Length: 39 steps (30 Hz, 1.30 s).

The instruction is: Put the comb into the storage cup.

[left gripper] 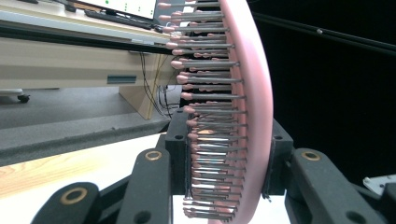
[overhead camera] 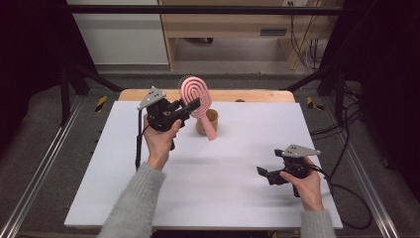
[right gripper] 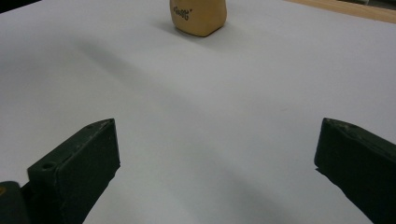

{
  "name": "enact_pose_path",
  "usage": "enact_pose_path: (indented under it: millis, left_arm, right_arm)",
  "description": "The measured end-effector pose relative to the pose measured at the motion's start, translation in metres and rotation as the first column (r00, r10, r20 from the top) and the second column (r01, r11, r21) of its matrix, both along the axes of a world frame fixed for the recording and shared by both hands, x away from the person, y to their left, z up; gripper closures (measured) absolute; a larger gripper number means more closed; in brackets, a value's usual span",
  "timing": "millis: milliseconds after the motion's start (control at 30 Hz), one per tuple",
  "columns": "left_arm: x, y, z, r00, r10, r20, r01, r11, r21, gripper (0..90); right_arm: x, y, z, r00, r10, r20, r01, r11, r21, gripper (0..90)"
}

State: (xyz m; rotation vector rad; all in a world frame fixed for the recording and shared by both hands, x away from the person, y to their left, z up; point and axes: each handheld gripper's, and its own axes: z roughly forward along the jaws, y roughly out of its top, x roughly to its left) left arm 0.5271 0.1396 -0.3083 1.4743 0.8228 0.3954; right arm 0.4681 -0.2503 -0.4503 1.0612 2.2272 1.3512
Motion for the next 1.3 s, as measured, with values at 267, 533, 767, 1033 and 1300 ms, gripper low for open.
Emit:
enact_pose_path:
  millis: [267, 533, 767, 1033, 1300]
  left_arm:
    - [0.011, 0.002, 0.006, 0.9998, 0.018, 0.001, -0.018, 0.9996, -0.022, 63.0]
    - [0.019, 0.002, 0.011, 0.9992, 0.039, 0.008, -0.039, 0.9988, -0.029, 63.0]
    - [0.027, 0.000, 0.012, 0.9986, 0.053, 0.005, -0.053, 0.9979, -0.037, 62.9]
    - [0.037, -0.002, 0.013, 0.9978, 0.066, 0.002, -0.066, 0.9969, -0.044, 62.9]
    - [0.046, -0.007, 0.012, 0.9970, 0.077, 0.008, -0.077, 0.9965, -0.034, 62.9]
  right_arm:
    - [0.000, -0.001, 0.000, 1.0000, 0.002, 0.000, -0.002, 1.000, 0.000, 0.5]
    - [0.000, 0.000, -0.001, 1.0000, 0.009, -0.004, -0.009, 1.000, -0.004, 0.6]
    - [0.000, -0.001, -0.001, 0.9999, 0.011, -0.003, -0.011, 1.000, -0.006, 0.7]
    - [0.000, -0.001, -0.001, 0.9999, 0.010, -0.003, -0.010, 1.000, -0.004, 0.7]
    - [0.000, -0.001, -0.002, 0.9999, 0.012, 0.000, -0.012, 1.000, -0.005, 0.7]
